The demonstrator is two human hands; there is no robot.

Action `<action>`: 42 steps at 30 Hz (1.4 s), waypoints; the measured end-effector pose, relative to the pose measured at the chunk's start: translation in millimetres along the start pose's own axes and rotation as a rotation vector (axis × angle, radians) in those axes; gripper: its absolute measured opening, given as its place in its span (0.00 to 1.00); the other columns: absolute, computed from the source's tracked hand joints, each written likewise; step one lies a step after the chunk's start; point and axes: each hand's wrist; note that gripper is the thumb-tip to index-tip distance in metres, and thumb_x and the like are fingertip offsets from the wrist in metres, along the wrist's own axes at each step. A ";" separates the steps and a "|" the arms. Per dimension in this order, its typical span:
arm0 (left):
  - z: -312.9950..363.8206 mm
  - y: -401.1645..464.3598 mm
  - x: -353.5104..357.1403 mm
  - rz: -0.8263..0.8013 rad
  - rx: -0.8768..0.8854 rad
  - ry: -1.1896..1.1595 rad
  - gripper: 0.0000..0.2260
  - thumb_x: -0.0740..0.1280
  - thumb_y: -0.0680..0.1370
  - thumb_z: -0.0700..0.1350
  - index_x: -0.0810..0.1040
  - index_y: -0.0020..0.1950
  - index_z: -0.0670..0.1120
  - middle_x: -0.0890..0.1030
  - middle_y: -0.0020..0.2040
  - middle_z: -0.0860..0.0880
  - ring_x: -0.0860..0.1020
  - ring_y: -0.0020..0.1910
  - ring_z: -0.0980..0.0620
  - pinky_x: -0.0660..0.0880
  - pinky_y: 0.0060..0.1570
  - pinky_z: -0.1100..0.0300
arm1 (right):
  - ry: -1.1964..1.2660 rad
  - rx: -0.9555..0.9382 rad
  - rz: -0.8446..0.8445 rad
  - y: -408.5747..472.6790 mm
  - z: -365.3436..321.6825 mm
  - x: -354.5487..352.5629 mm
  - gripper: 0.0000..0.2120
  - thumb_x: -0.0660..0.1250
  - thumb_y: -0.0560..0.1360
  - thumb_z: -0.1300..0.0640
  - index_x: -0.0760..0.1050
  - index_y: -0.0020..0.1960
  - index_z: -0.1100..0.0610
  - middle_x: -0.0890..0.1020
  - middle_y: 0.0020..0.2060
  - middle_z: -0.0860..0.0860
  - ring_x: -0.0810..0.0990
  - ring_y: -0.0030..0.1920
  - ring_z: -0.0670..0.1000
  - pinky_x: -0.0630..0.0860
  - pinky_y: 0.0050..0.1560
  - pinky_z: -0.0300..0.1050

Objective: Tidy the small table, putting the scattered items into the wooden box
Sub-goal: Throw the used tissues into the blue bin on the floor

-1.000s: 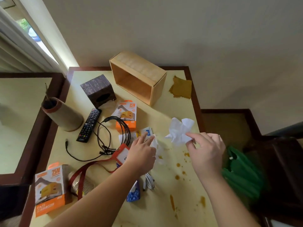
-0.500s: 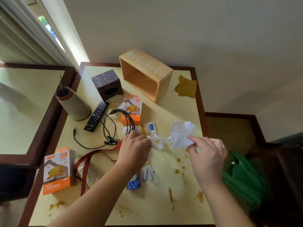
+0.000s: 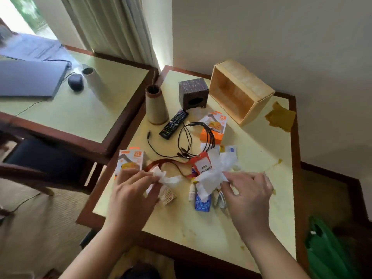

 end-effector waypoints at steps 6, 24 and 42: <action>-87.9 -95.7 -57.6 0.158 -0.162 0.056 0.07 0.76 0.75 0.48 0.88 0.47 0.45 0.87 0.48 0.51 0.78 0.52 0.48 0.77 0.50 0.47 | 0.065 -0.381 -0.184 -51.1 -113.0 57.0 0.10 0.68 0.77 0.53 0.86 0.55 0.51 0.86 0.46 0.44 0.75 0.49 0.53 0.61 0.49 0.47; -329.9 -288.2 2.4 -0.009 -1.077 -0.048 0.07 0.70 0.80 0.50 0.86 0.48 0.49 0.81 0.40 0.52 0.72 0.54 0.49 0.74 0.45 0.54 | 0.265 -0.105 -1.018 -273.3 -258.1 333.9 0.05 0.72 0.78 0.58 0.85 0.53 0.53 0.83 0.46 0.47 0.80 0.47 0.48 0.80 0.50 0.45; -426.3 -331.7 201.2 -0.420 -1.071 -0.218 0.24 0.67 0.81 0.43 0.70 0.78 0.50 0.76 0.72 0.47 0.75 0.70 0.45 0.70 0.69 0.54 | -0.092 -0.034 -1.621 -353.5 -156.6 520.9 0.38 0.63 0.84 0.49 0.45 0.85 0.56 0.74 0.72 0.57 0.77 0.64 0.55 0.70 0.67 0.43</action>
Point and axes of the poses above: each hand's wrist, its own y-axis towards the middle knuckle, its own x-axis out of the palm, z = x × y
